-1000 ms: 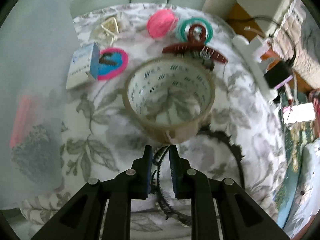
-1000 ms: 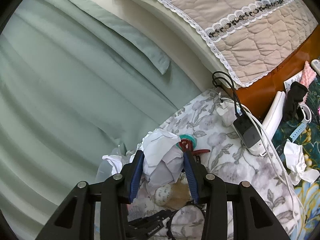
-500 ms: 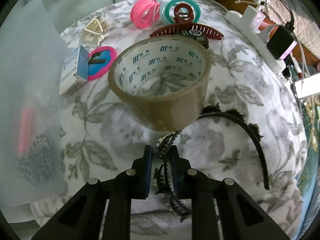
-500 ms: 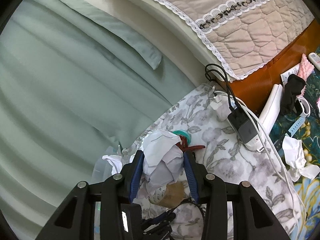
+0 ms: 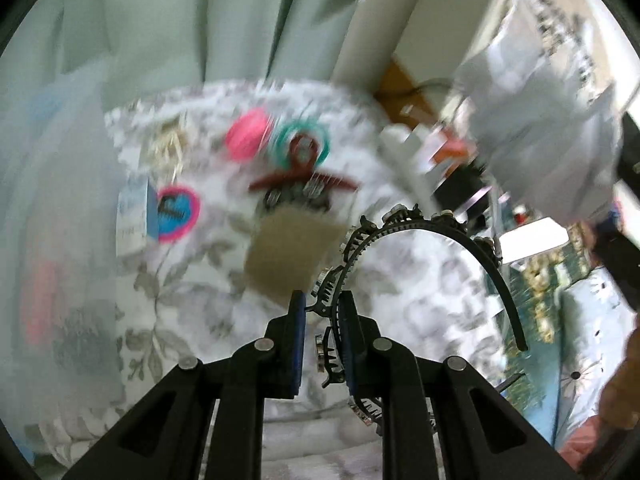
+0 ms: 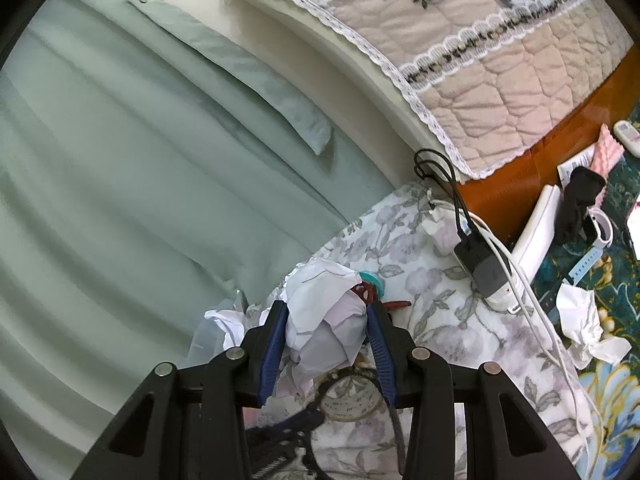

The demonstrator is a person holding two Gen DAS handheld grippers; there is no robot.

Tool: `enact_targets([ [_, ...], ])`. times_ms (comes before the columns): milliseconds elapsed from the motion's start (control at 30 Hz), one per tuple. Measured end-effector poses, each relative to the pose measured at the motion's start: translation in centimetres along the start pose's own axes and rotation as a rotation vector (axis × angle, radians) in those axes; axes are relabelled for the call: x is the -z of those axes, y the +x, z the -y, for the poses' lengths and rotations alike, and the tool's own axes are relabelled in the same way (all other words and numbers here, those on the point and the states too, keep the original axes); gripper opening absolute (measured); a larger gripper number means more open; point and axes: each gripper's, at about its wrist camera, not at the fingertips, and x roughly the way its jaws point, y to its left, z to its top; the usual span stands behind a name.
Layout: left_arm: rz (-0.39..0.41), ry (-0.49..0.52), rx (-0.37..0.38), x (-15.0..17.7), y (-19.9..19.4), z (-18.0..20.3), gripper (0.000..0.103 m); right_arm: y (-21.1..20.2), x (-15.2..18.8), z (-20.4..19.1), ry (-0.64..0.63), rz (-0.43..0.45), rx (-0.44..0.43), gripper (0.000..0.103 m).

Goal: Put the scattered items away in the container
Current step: 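Lift the headband with the left gripper while the right gripper carries the paper toward the box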

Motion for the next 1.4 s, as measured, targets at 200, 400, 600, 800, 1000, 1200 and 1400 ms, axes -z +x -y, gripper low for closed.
enact_targets([
  [200,0.094,0.005,0.028,-1.7,-3.3,0.2,0.016,-1.4,-0.2,-1.4,-0.030,0.023,-0.007,0.043],
  [400,0.159,-0.008,-0.019,-1.6,-5.9,-1.3,0.016,-2.6,-0.2,-3.3,-0.066,0.046,-0.025,0.043],
  [600,0.223,-0.053,-0.047,-1.1,-8.5,-3.8,0.016,-3.3,0.2,-6.5,-0.129,0.061,-0.048,0.043],
  [800,0.299,-0.129,-0.080,-0.9,-11.6,-7.3,0.016,-3.6,0.9,-10.3,-0.200,0.062,-0.079,0.043],
  [1000,0.347,-0.217,-0.120,-0.2,-14.3,-11.5,0.016,-2.7,2.1,-14.0,-0.276,0.034,-0.101,0.043],
  [1200,0.400,-0.312,-0.151,1.0,-16.3,-15.8,0.016,-0.9,3.7,-17.0,-0.344,-0.019,-0.118,0.043],
  [1400,0.437,-0.404,-0.197,2.2,-17.7,-19.8,0.016,1.3,5.4,-19.3,-0.407,-0.079,-0.132,0.043],
])
